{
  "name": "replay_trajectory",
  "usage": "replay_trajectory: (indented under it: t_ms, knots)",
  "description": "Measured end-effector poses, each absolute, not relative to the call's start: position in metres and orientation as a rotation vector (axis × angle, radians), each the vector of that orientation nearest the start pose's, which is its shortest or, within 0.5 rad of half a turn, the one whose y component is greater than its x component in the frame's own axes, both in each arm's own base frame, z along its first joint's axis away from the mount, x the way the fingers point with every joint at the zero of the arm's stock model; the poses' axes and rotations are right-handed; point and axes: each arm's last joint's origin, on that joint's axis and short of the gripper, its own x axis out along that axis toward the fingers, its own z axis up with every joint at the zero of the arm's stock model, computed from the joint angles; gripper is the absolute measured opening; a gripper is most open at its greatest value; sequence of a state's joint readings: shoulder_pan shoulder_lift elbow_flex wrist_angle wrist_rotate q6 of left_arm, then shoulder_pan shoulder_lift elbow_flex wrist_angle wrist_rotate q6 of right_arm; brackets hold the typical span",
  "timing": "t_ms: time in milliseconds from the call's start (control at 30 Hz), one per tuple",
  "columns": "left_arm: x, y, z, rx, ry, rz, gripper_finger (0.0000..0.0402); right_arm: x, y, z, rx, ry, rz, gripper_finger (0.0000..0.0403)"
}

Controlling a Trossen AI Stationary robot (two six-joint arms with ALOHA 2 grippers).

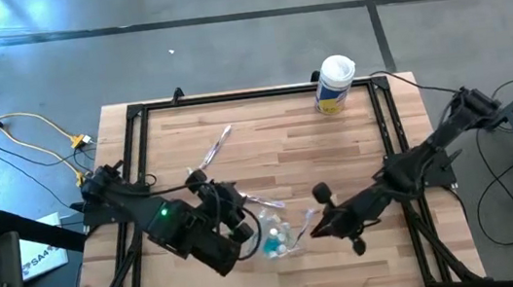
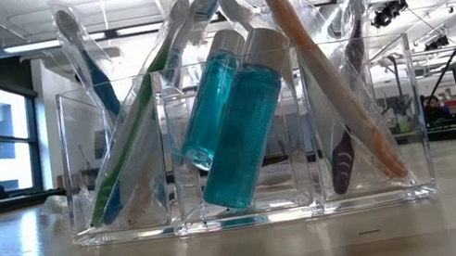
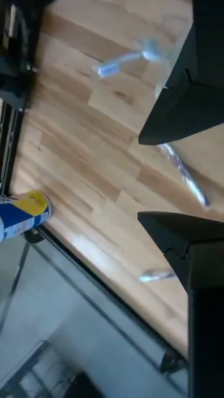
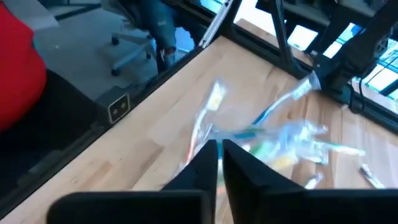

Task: Pick & Place toothbrushing station
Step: Put the mouthwash into the transparent organizer

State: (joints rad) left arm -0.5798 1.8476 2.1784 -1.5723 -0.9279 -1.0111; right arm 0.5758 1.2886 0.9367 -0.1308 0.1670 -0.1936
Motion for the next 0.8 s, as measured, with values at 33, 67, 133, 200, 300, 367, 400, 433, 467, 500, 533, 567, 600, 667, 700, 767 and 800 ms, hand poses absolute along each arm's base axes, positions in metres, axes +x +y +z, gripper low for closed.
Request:
replay_trajectory:
  t_ms: [33, 67, 133, 200, 300, 367, 400, 433, 467, 500, 533, 567, 600, 667, 700, 767, 800]
  knots:
    - [0.291, -0.159, 0.414, -0.057, 0.637, 0.680, 0.0181, 0.245, 0.153, 0.284, -0.368, 0.418, 0.438, 0.0011]
    - [0.292, -0.156, 0.415, -0.034, 0.642, 0.679, 0.0177, 0.250, 0.156, 0.283, -0.373, 0.426, 0.432, 0.0007]
    - [0.291, -0.153, 0.418, -0.004, 0.648, 0.675, 0.0161, 0.263, 0.161, 0.280, -0.378, 0.445, 0.428, 0.0003]
    - [0.291, -0.143, 0.421, 0.023, 0.652, 0.685, 0.0137, 0.274, 0.163, 0.276, -0.381, 0.465, 0.420, 0.0003]
    - [0.289, -0.131, 0.429, 0.051, 0.653, 0.694, 0.0088, 0.290, 0.168, 0.271, -0.397, 0.486, 0.409, 0.0002]
    - [0.287, -0.122, 0.434, 0.070, 0.653, 0.704, 0.0048, 0.302, 0.170, 0.265, -0.417, 0.507, 0.404, 0.0002]
    - [0.285, -0.118, 0.437, 0.075, 0.651, 0.706, 0.0026, 0.307, 0.172, 0.262, -0.430, 0.521, 0.404, 0.0002]
    - [0.282, -0.115, 0.440, 0.077, 0.649, 0.706, 0.0013, 0.311, 0.174, 0.259, -0.440, 0.535, 0.405, 0.0002]
    - [0.279, -0.111, 0.443, 0.076, 0.643, 0.708, 0.0009, 0.316, 0.176, 0.257, -0.446, 0.544, 0.401, 0.0002]
    - [0.276, -0.108, 0.447, 0.079, 0.640, 0.707, 0.0009, 0.319, 0.177, 0.255, -0.454, 0.552, 0.387, 0.0002]
    - [0.273, -0.105, 0.449, 0.081, 0.638, 0.705, 0.0011, 0.321, 0.178, 0.253, -0.465, 0.562, 0.369, 0.0002]
    - [0.270, -0.104, 0.452, 0.083, 0.634, 0.701, 0.0012, 0.323, 0.178, 0.251, -0.478, 0.571, 0.346, 0.0002]
    - [0.266, -0.102, 0.454, 0.086, 0.630, 0.696, 0.0010, 0.324, 0.178, 0.251, -0.486, 0.569, 0.325, 0.0002]
    - [0.256, -0.098, 0.457, 0.089, 0.627, 0.693, 0.0004, 0.324, 0.177, 0.250, -0.496, 0.573, 0.305, 0.0002]
    - [0.250, -0.095, 0.458, 0.089, 0.620, 0.699, 0.0002, 0.325, 0.177, 0.251, -0.493, 0.569, 0.302, 0.0002]
    - [0.235, -0.087, 0.456, 0.090, 0.613, 0.717, 0.0003, 0.326, 0.173, 0.251, -0.483, 0.573, 0.283, 0.0002]
    - [0.228, -0.084, 0.454, 0.080, 0.609, 0.731, 0.0003, 0.327, 0.171, 0.251, -0.485, 0.575, 0.261, 0.0002]
